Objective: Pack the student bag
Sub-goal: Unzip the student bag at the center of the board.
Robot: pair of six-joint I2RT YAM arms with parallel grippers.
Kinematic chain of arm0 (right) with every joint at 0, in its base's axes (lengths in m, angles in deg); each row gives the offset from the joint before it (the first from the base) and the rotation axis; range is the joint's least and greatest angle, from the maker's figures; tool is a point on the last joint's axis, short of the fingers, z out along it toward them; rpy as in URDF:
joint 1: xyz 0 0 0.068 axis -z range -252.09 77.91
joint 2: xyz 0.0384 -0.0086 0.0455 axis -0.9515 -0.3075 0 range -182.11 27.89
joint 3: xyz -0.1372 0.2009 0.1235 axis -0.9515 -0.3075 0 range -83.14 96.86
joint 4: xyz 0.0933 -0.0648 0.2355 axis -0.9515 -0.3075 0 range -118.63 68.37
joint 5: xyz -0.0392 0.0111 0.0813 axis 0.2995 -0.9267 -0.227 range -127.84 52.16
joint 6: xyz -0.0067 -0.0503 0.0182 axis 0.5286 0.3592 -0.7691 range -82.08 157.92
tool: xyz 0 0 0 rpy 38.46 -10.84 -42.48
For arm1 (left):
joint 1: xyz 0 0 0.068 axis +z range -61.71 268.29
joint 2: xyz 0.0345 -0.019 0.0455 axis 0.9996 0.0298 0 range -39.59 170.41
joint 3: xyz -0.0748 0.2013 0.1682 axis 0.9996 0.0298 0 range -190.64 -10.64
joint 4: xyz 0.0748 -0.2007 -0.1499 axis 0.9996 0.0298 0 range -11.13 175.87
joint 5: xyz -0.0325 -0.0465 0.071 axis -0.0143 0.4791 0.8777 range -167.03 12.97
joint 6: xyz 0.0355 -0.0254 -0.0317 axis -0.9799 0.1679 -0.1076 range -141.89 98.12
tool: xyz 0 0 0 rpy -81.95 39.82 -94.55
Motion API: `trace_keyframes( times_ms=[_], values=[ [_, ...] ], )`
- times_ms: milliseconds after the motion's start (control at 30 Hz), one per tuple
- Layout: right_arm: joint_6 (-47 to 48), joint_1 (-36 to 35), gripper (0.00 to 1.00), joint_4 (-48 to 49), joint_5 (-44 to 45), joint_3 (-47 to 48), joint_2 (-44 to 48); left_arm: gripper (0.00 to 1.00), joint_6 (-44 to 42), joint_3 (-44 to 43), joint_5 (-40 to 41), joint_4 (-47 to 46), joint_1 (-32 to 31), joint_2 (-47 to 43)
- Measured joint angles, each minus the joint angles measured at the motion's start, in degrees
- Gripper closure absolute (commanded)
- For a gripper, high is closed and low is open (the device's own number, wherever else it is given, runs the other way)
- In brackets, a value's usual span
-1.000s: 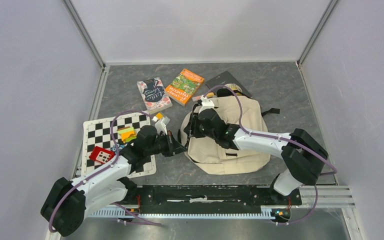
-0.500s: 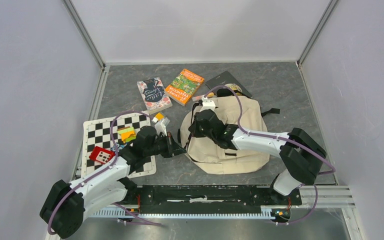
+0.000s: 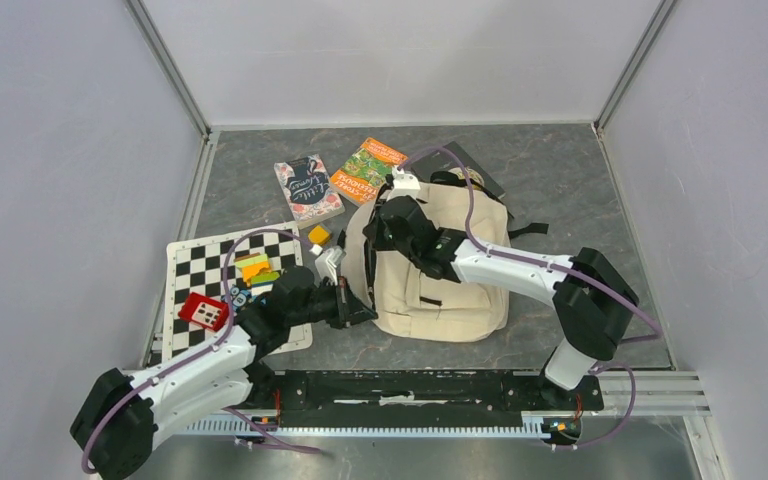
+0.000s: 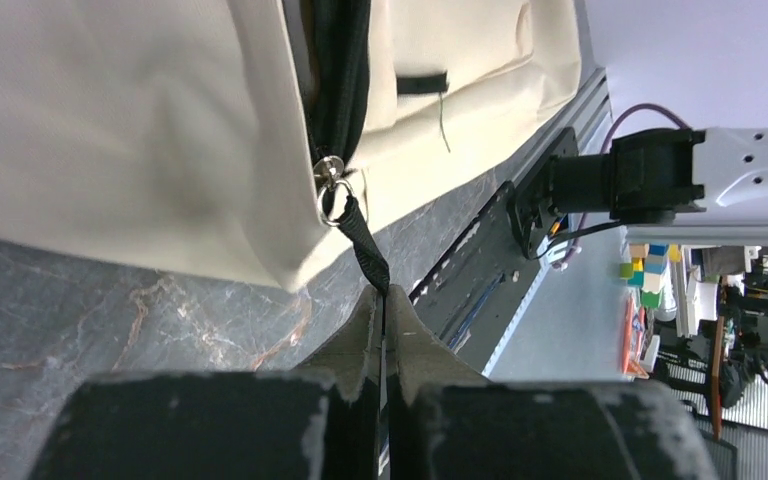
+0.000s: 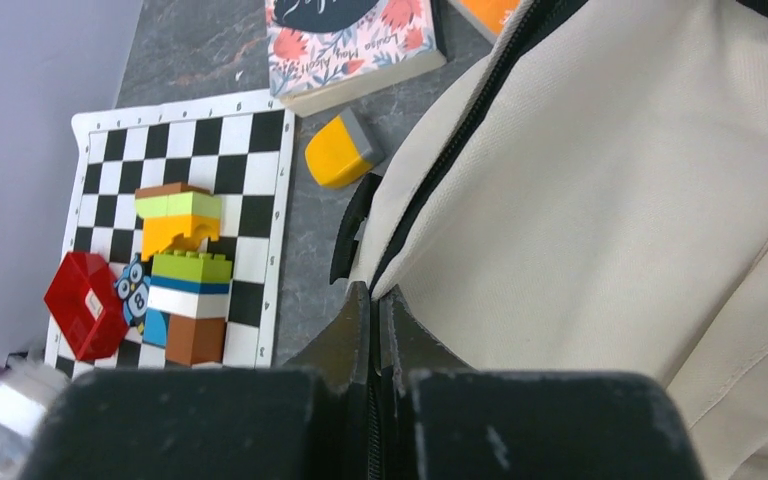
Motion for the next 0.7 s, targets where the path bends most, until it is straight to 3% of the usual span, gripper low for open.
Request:
trace_keyframes(
  times_ms=[400,700],
  values=[
    [1.2,0.9,1.00,-1.3,2.4,3.8,-2.6,0.98,2.7,3.7,5.2,-4.8,-5.2,0.8],
    [1.5,1.1,1.00,-1.3,2.8,4.3,-4.0,0.98,2.9,4.0,8.3,-15.5,-8.6,12.1]
  ],
)
